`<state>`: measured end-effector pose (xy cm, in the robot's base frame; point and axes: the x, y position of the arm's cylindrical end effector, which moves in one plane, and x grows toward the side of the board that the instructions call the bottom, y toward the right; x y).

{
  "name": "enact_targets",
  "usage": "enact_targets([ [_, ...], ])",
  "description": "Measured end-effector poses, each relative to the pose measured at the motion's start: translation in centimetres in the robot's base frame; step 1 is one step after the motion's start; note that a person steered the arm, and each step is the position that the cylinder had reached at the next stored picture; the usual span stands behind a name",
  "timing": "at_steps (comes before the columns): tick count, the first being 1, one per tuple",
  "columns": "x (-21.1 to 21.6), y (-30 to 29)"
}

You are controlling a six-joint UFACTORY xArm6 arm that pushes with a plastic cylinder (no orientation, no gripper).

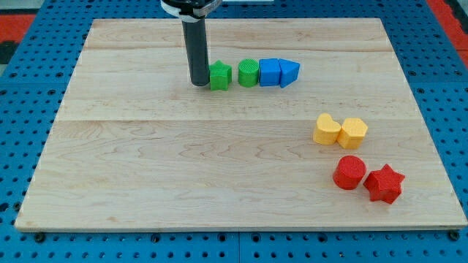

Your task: Nudge the cube slightly

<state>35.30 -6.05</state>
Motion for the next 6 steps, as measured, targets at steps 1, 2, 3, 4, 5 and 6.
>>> enact_targets([
  [1, -1.2, 0.0],
  [2, -1.4, 0.0],
  [3, 2.3, -1.5],
  [4, 7.3, -1.5],
  [5, 9.1, -1.2],
  [6, 9.2, -1.5],
])
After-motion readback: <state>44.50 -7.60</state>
